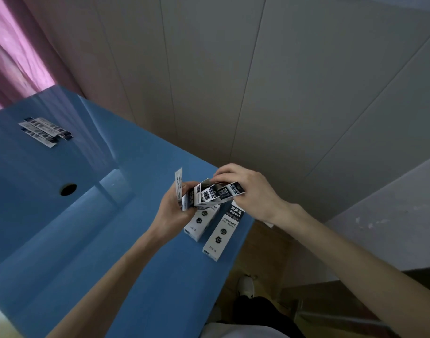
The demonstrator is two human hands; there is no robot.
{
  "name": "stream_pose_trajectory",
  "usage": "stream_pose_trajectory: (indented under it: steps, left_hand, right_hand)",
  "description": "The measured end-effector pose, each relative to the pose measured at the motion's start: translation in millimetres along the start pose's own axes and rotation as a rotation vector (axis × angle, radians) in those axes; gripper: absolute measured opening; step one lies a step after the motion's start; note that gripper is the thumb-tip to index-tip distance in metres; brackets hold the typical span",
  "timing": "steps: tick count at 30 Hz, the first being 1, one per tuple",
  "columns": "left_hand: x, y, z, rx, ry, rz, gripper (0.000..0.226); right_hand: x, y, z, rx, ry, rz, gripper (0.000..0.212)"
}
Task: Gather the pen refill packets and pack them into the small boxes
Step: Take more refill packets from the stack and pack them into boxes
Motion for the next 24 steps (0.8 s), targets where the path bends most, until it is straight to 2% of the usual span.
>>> stream_pose_trajectory:
  steps: [3,7,14,18,21,22,24]
  left_hand:
    - [-0.8,0.6,2.0,-0.001,0.023,-0.012,0.054]
    - [-2.0,2.8,4.3,-0.006,0.074,-0.032,0.055]
    - [-5.9,4.9,8.2,0.026,0.09,-0.069,0.056]
    - [-7.0,1.9,8.3,-0.005,0.09,-0.081,0.054]
    - [-6.0,-2.0,4.0,-0.024,0.093,-0.105,0.051]
    - [-5.8,-2.5,2.3,-0.024,0.098,-0.117,0.05]
    - [-5.1,-2.1,1.6,-0.02,0.089,-0.129,0.046]
  right_hand:
    - [-2.3,-1.6,-6.4,-0.009,-0.057,-0.007,0.065]
    - [0.7,1.4,-14.7,-0.186,-0.137,-0.056,0.065]
    - [11.8,10.3,-15.8,-0.497,-0.328,-0.378,0.03]
    - [18.5,2.2,-8.5,-0.587,-0.405,-0.366,0.033]
    - [24.3,-3.7,2.1,-0.591,-0.353,-0.33,0.024]
    - [26.6,-4.3,5.9,-0.593,-0.332,-0.321,0.03]
    - [30.2,-5.7,12.2,-0.569,-0.308,-0.294,0.056]
Point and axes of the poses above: each hand's wrist, its own x-axis away from the middle knuckle, its own y-axis out of the back of the hand, z = x × y, the point moved 1 cm from there along -x, towards the middle knuckle, and after that the axes turned 3 degrees about -y, right-handed, at the moved point
